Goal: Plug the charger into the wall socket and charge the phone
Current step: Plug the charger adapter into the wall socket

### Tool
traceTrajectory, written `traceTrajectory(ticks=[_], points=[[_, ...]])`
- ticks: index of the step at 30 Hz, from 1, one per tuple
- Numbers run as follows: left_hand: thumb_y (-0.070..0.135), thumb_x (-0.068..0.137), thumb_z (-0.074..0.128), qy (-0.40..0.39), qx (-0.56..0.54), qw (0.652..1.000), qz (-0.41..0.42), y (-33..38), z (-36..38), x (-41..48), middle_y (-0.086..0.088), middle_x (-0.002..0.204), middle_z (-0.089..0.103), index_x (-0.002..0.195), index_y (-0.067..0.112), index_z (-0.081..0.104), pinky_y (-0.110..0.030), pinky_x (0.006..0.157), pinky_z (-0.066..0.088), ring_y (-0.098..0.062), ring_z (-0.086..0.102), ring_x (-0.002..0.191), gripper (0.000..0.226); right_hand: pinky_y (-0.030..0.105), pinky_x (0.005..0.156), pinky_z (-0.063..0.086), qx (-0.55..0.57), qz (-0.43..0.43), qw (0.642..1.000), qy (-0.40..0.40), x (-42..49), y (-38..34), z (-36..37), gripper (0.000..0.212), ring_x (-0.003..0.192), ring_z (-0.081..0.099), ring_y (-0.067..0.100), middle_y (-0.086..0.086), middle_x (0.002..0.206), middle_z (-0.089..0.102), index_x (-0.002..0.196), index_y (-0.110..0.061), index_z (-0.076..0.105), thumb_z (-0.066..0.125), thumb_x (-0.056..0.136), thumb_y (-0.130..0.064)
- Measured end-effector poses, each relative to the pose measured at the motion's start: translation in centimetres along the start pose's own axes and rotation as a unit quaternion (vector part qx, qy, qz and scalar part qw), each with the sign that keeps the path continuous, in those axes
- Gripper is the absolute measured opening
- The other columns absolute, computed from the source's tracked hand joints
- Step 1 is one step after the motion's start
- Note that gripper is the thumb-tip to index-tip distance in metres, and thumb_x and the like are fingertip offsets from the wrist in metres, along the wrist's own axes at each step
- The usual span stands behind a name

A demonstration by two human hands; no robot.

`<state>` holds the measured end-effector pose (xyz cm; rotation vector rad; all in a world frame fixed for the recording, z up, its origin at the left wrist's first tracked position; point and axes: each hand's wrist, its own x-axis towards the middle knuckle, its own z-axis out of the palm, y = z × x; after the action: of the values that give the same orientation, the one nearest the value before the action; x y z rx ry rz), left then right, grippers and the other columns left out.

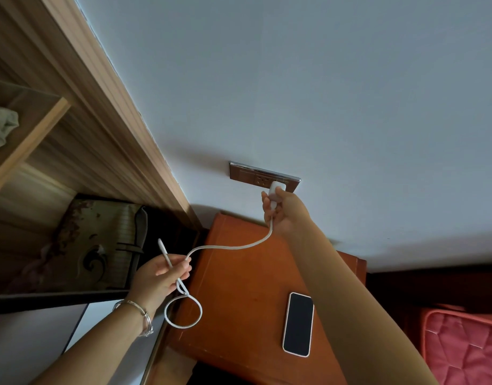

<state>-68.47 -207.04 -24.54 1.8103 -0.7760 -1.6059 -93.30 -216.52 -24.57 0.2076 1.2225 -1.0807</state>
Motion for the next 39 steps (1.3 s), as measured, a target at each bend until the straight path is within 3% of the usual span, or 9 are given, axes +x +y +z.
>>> traceTrajectory(ticks=[7, 11, 13, 15, 21, 27, 32, 39], points=[[0.006, 0.085, 0.062, -0.004, -0.005, 1.0, 0.001, 0.3, 0.7, -0.2, -0.007, 0.088, 0.069, 0.085, 0.015, 0.067, -0.026, 0.068, 0.047, -0.017, 0.065, 0.085, 0.011, 0.015, 0.035, 0.04, -0.017, -0.055, 0.998, -0.01, -0.1, 1.3, -0.8, 0.024, 0.051, 0.069, 0.01, 0.011, 0.087, 0.067, 0.093, 0.002, 0.058, 0.056, 0.094, -0.022], [0.007, 0.084, 0.063, -0.013, -0.004, 1.0, 0.002, 0.4, 1.1, -0.6, -0.008, 0.09, 0.069, 0.088, 0.013, 0.067, -0.025, 0.068, 0.047, -0.017, 0.066, 0.086, 0.008, 0.014, 0.035, 0.044, 0.002, -0.029, 1.0, 0.0, -0.5, 0.7, -0.9, 0.026, 0.045, 0.066, 0.008, 0.01, 0.079, 0.068, 0.09, 0.002, 0.059, 0.062, 0.09, -0.024], [0.008, 0.084, 0.063, -0.016, -0.002, 1.0, 0.002, 0.4, 1.3, -0.7, -0.008, 0.091, 0.069, 0.09, 0.013, 0.068, -0.025, 0.067, 0.047, -0.017, 0.066, 0.087, 0.009, 0.014, 0.032, 0.042, 0.022, -0.028, 0.999, 0.011, -0.7, 0.1, -0.2, 0.025, 0.04, 0.063, 0.008, 0.009, 0.064, 0.069, 0.082, -0.001, 0.057, 0.062, 0.09, -0.024], [0.008, 0.084, 0.063, -0.014, -0.005, 1.0, 0.0, 0.5, 1.6, -0.7, -0.008, 0.091, 0.069, 0.09, 0.013, 0.068, -0.025, 0.066, 0.047, -0.017, 0.066, 0.086, 0.009, 0.013, 0.03, 0.039, 0.025, -0.038, 0.999, 0.026, -0.7, -0.2, 0.5, 0.024, 0.037, 0.061, 0.006, 0.008, 0.066, 0.067, 0.079, -0.003, 0.056, 0.061, 0.091, -0.024], [0.007, 0.084, 0.064, -0.008, -0.013, 1.0, -0.003, 0.7, 2.0, -0.7, -0.008, 0.089, 0.069, 0.086, 0.013, 0.068, -0.025, 0.066, 0.048, -0.017, 0.066, 0.085, 0.008, 0.012, 0.038, 0.04, -0.029, -0.059, 0.997, 0.046, -0.4, 1.4, 0.2, 0.02, 0.049, 0.062, 0.004, 0.008, 0.079, 0.067, 0.095, -0.002, 0.058, 0.059, 0.092, -0.021], [0.011, 0.083, 0.065, -0.01, -0.004, 1.0, -0.004, 0.8, 1.9, -0.4, -0.008, 0.089, 0.07, 0.086, 0.013, 0.068, -0.023, 0.065, 0.047, -0.018, 0.067, 0.085, 0.005, 0.013, 0.036, 0.037, -0.065, -0.078, 0.993, 0.057, -0.1, 1.6, 0.0, 0.018, 0.051, 0.053, 0.005, 0.006, 0.078, 0.068, 0.089, -0.003, 0.06, 0.056, 0.092, -0.02], [0.011, 0.082, 0.065, -0.006, -0.004, 1.0, -0.01, 0.6, 1.7, -0.1, -0.009, 0.089, 0.07, 0.089, 0.011, 0.068, -0.026, 0.067, 0.047, -0.019, 0.066, 0.086, 0.007, 0.013, 0.035, 0.035, -0.021, -0.07, 0.996, 0.045, -0.4, 1.2, 0.7, 0.017, 0.037, 0.052, 0.002, 0.007, 0.078, 0.066, 0.09, -0.001, 0.058, 0.051, 0.094, -0.016], [0.011, 0.083, 0.065, -0.01, 0.005, 1.0, -0.008, 0.8, 1.8, 0.4, -0.008, 0.089, 0.07, 0.086, 0.014, 0.068, -0.025, 0.066, 0.046, -0.018, 0.066, 0.086, 0.005, 0.016, 0.041, 0.037, -0.105, -0.137, 0.983, 0.061, 0.5, 2.5, -0.5, 0.02, 0.054, 0.048, 0.008, 0.004, 0.076, 0.064, 0.089, -0.006, 0.06, 0.05, 0.095, -0.022]])
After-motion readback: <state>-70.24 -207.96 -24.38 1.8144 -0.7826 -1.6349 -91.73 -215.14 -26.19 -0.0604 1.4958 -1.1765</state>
